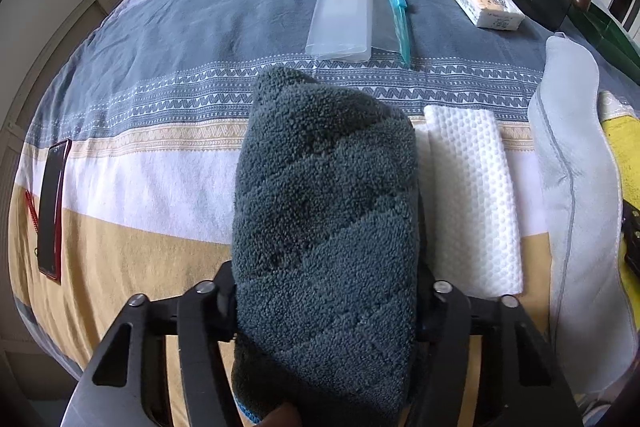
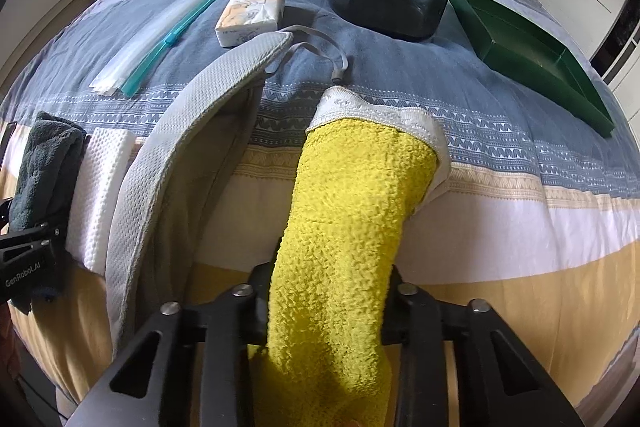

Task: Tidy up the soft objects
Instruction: 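Grasp the grey towel with the left tool while the right tool grasps the yellow mitt, then lift the grey towel and yellow mitt and carry both over the green tray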

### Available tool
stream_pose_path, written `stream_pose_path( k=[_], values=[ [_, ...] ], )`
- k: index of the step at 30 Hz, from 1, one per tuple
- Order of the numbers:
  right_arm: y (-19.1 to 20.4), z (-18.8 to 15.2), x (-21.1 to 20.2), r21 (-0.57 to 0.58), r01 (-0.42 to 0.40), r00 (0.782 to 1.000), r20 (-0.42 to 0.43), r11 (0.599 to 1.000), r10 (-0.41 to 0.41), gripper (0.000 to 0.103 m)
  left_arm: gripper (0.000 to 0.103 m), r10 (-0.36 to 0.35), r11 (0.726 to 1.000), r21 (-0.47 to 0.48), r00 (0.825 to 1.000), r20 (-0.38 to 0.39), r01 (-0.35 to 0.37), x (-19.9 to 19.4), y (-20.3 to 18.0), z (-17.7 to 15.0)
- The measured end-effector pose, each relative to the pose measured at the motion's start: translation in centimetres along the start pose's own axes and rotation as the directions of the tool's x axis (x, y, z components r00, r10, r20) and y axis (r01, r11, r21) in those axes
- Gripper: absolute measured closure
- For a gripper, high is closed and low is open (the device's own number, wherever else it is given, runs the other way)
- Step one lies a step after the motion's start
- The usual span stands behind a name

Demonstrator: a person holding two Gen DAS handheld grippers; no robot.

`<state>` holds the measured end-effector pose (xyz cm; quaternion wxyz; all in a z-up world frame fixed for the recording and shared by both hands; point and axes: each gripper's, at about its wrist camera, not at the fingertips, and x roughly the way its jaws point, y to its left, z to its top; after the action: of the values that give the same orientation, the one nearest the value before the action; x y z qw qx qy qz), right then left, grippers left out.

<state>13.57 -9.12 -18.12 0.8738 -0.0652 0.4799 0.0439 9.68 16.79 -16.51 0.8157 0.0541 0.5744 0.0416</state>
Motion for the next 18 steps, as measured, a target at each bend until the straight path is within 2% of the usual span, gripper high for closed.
stream_pose_path(
  k=[2,8,18],
  values=[
    [-0.1,0.0,-0.1,0.003,-0.001,1.0,0.003,1.0,0.001,0.082,0.058,-0.003,1.0,0.002,1.0,-0.001,0.003,-0.1,0.0,0.0],
    [-0.3,-0.1,-0.3,0.003,-0.008,1.0,0.008,1.0,0.008,0.086,0.069,-0.001,1.0,0.009,1.0,0.004,0.001,-0.1,0.5,0.0],
    [-0.8,0.0,-1.2,0.011,-0.019,1.0,0.023,1.0,0.019,0.087,0.073,0.003,1.0,-0.006,1.0,0.015,-0.003,-0.6,1.2,0.1]
  ],
)
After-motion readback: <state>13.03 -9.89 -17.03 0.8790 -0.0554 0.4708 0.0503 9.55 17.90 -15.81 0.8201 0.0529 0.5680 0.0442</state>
